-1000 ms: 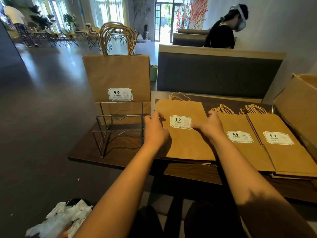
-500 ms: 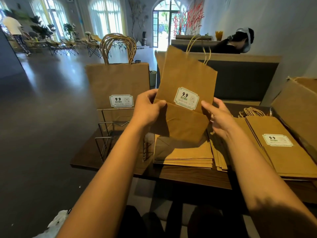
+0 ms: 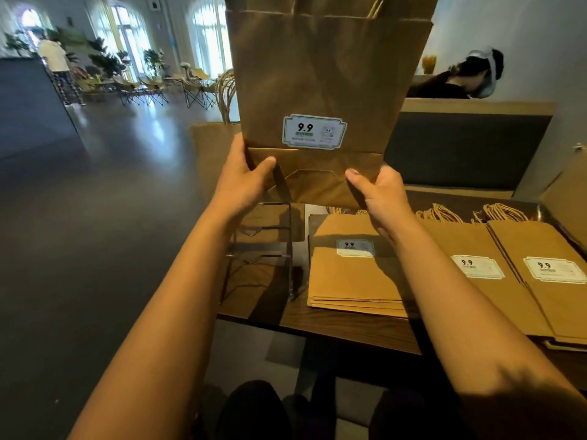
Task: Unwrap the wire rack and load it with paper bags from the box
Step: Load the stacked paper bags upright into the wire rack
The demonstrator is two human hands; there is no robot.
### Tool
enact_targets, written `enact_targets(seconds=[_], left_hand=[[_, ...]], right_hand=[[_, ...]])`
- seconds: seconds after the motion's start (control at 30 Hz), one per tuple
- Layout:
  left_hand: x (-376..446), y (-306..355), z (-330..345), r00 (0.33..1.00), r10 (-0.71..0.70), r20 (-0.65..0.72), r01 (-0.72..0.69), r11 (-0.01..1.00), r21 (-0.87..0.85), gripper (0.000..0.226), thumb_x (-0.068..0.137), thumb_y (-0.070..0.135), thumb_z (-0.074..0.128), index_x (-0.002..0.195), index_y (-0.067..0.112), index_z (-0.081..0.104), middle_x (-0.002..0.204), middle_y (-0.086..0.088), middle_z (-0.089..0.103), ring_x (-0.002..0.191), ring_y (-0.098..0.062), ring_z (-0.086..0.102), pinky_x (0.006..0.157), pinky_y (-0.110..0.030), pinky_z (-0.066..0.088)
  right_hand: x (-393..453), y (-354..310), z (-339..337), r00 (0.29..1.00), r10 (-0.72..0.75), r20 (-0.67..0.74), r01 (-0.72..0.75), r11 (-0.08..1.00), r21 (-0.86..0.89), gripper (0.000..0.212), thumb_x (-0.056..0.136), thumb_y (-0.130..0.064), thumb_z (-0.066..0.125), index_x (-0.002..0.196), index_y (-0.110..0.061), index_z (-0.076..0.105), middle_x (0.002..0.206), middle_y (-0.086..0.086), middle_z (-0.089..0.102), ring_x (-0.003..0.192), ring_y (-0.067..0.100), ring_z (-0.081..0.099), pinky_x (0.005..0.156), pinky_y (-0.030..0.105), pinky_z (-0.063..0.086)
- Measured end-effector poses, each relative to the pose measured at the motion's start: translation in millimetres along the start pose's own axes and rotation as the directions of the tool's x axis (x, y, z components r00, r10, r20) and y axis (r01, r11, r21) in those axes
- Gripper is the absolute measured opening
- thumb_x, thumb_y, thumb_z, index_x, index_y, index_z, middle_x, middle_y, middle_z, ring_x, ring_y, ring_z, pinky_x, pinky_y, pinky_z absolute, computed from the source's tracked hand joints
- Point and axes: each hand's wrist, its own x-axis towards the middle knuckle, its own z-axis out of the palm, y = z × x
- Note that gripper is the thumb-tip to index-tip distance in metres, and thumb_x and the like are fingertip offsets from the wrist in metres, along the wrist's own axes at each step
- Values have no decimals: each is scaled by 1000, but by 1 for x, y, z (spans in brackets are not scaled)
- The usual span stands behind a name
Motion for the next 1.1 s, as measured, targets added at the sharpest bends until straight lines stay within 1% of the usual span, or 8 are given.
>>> enact_targets(seconds=[0.13,0.27,0.47,0.6,0.7,0.87,1.0,1.1], left_hand=[[10,-17,-36,998,-58,-26,60,994,95,37,104,14,56,138,26,50,131,1,64,120,-20,63,98,-47,58],[17,-32,-60,984,-95,-154,95,995,-7,32,105,8,50,132,24,55,126,-2,68,112,-22,69,84,-40,63],[25,-59,-82,965,-81,-250,86,996,13,24,105,11,51,126,20,60,122,-8,69,112,-26,68,90,-50,61],[21,-75,-87,977,-107,-184,114,993,29,30,108,12,47,136,16,55,129,-6,66,116,-23,66,93,-45,60],[18,-86,-89,981,-130,-143,138,989,53,30,109,14,44,137,19,52,127,0,64,115,-19,65,89,-38,61],[12,-107,-90,978,-183,-97,198,962,186,24,109,14,43,128,22,54,122,-6,66,113,-27,66,98,-46,55],[11,-132,-94,960,-278,-28,268,887,376,22,104,10,51,119,13,66,113,-8,73,107,-26,68,101,-51,52],[8,-148,-94,947,-317,-47,300,827,475,22,99,8,59,117,14,70,113,-7,73,108,-25,68,101,-47,52]], right_hand=[[18,-2,38,998,-56,6,56,998,14,31,95,-33,70,123,-20,65,115,-3,73,108,15,69,96,37,56],[31,-12,72,994,-62,88,69,995,-74,30,101,-40,58,123,-19,62,106,-11,68,98,2,65,72,10,53],[43,2,99,971,38,236,3,985,-173,32,102,-26,60,131,-23,46,128,1,58,113,18,62,84,38,63],[44,16,104,972,21,234,38,969,-244,31,101,-24,61,130,-24,48,119,-4,59,108,14,62,77,26,62],[44,25,103,970,-39,240,124,928,-351,35,101,-30,61,134,-24,49,116,-11,58,102,5,57,73,11,48],[43,44,99,961,-22,276,164,849,-502,31,100,-38,61,126,-21,57,116,-3,65,104,13,60,81,24,50],[40,56,92,964,32,264,132,805,-578,27,102,-44,53,103,-20,65,97,-1,69,91,15,64,68,25,46],[36,66,86,926,189,326,79,747,-660,36,103,-45,51,87,-17,67,85,5,70,83,21,67,67,31,48]])
